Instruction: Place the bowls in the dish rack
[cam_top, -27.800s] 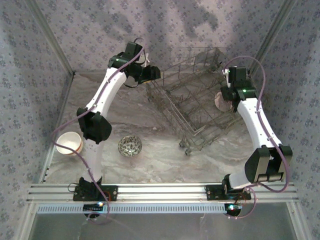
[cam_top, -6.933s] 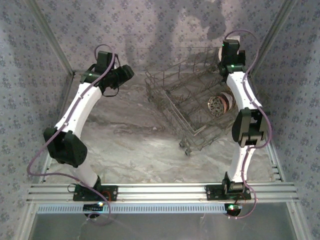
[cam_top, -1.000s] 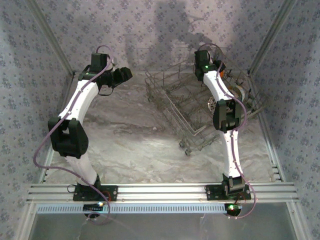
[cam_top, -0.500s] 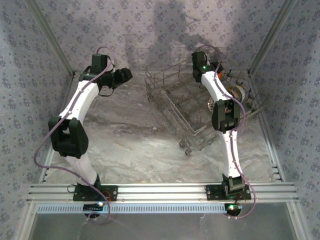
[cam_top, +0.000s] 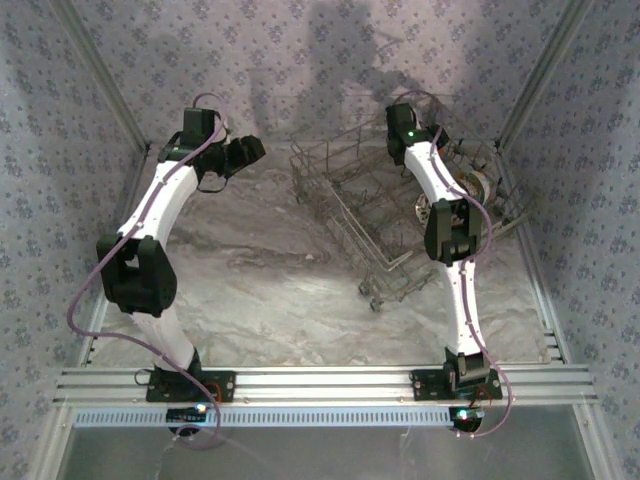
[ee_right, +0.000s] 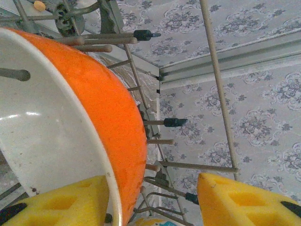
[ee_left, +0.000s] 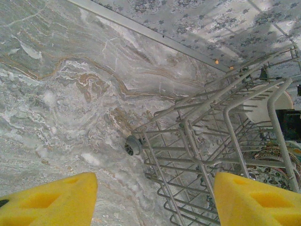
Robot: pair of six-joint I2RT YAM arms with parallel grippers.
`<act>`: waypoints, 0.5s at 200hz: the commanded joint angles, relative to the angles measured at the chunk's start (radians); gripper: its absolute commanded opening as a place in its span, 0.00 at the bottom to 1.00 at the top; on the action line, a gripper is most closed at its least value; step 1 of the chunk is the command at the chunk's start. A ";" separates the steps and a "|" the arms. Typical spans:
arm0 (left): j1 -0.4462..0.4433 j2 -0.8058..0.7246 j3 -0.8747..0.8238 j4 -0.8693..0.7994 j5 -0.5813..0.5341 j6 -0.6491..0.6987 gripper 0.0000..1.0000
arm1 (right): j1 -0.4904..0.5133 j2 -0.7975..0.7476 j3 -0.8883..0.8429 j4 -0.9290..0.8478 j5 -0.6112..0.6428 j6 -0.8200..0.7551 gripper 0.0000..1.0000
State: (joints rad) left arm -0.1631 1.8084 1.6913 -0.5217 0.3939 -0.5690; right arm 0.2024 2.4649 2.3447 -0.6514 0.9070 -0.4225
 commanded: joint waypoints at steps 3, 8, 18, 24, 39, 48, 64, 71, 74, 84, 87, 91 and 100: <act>0.000 -0.028 0.002 0.010 0.013 -0.005 0.67 | -0.020 -0.030 0.033 -0.062 -0.028 0.019 0.55; 0.000 -0.027 0.002 0.009 0.013 -0.006 0.67 | -0.021 -0.028 0.037 -0.062 -0.032 0.017 0.56; -0.002 -0.028 0.003 0.008 0.013 -0.006 0.67 | -0.023 -0.029 0.044 -0.062 -0.041 0.015 0.57; -0.003 -0.027 0.002 0.008 0.012 -0.006 0.67 | -0.022 -0.030 0.049 -0.061 -0.044 0.014 0.58; -0.006 -0.027 0.005 0.007 0.010 -0.006 0.67 | -0.020 -0.032 0.057 -0.062 -0.054 0.011 0.60; -0.007 -0.029 0.007 0.006 0.009 -0.006 0.67 | -0.021 -0.036 0.059 -0.062 -0.061 0.011 0.61; -0.010 -0.029 0.007 0.006 0.008 -0.006 0.67 | -0.019 -0.043 0.060 -0.062 -0.070 0.009 0.62; -0.012 -0.029 0.007 0.005 0.007 -0.006 0.67 | -0.017 -0.047 0.059 -0.064 -0.077 0.009 0.63; -0.014 -0.030 0.007 0.005 0.006 -0.007 0.67 | -0.017 -0.048 0.060 -0.063 -0.079 0.008 0.63; -0.013 -0.031 0.008 0.003 0.005 -0.008 0.67 | -0.016 -0.053 0.060 -0.062 -0.086 0.008 0.64; -0.015 -0.030 0.008 0.003 0.005 -0.008 0.67 | -0.016 -0.053 0.060 -0.063 -0.088 0.007 0.64; -0.015 -0.031 0.009 0.003 0.005 -0.008 0.67 | -0.017 -0.055 0.060 -0.061 -0.091 0.008 0.65; -0.017 -0.029 0.011 0.002 0.005 -0.008 0.67 | -0.017 -0.058 0.060 -0.061 -0.095 0.006 0.66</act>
State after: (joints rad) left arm -0.1707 1.8084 1.6913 -0.5220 0.3931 -0.5694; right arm 0.1894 2.4634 2.3722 -0.6807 0.8368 -0.4152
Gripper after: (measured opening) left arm 0.666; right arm 0.651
